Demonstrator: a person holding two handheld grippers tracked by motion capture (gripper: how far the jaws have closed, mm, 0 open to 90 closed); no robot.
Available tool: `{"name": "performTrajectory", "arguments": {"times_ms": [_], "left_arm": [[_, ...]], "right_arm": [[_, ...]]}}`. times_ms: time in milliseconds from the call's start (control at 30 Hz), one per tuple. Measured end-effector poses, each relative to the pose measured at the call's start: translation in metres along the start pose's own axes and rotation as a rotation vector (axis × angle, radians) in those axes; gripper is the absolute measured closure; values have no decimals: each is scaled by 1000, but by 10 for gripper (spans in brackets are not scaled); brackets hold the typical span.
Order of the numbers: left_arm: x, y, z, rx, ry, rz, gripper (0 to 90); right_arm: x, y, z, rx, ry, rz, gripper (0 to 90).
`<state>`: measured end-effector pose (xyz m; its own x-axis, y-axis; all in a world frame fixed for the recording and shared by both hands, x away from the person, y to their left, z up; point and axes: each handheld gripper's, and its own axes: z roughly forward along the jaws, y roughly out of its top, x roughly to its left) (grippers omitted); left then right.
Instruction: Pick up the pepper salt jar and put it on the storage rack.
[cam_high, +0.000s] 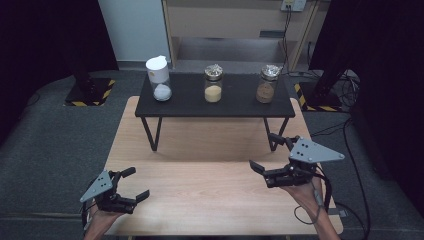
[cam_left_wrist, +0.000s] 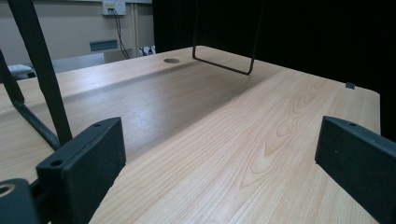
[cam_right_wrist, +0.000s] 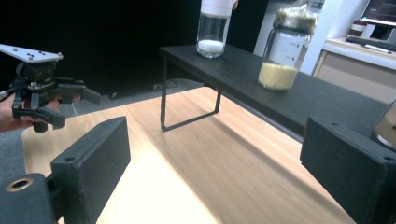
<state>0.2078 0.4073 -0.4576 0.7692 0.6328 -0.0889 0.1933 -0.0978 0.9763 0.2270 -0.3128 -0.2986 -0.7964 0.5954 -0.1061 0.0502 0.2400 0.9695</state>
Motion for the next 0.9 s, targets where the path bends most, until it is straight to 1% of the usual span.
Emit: {"name": "performTrajectory", "arguments": {"times_ms": [33,67,100,167,267,300,367,433,467,567,633,700,767,900], "left_arm": [[0,0,0,-3,1,-2,7],[0,-1,0,-5,1,-2,7],[0,0,-1,-4,2,-3,7],[0,-1,-1,-8,6,-6,7],[1,-2,-1,-11,9,-11,7],[1,-2,-1,-13,8,-9,7],[0,-1,-1,-9,5,-6,7],[1,-2,-1,-13,4,-7,7],[1,-2,-1,-11,4,-7,7],[1,-2,-1,-17,1,-6,7],[1,-3,-2,-19,1,-9,7],[2,-4,-3,-25,0,-12,7],[2,-4,-3,-25,1,-12,7],[2,-5,-4,-36,-2,-15,7]], "right_arm": [[1,-3,-1,0,-1,1,89],[3,-10,-2,0,-8,12,89],[3,-10,-2,0,-8,12,89],[4,-19,-4,-3,-7,36,89],[5,-29,-5,8,-23,47,87],[5,-32,-6,12,-24,57,86],[6,-39,-7,10,-29,59,86],[5,-45,-7,11,-28,73,85],[7,-50,-7,13,-37,72,84],[8,-55,-7,18,-40,71,84],[11,-59,-7,30,-54,56,85],[11,-64,-7,38,-51,71,84],[13,-70,-7,44,-60,65,84],[14,-79,-9,54,-64,77,83]]}}
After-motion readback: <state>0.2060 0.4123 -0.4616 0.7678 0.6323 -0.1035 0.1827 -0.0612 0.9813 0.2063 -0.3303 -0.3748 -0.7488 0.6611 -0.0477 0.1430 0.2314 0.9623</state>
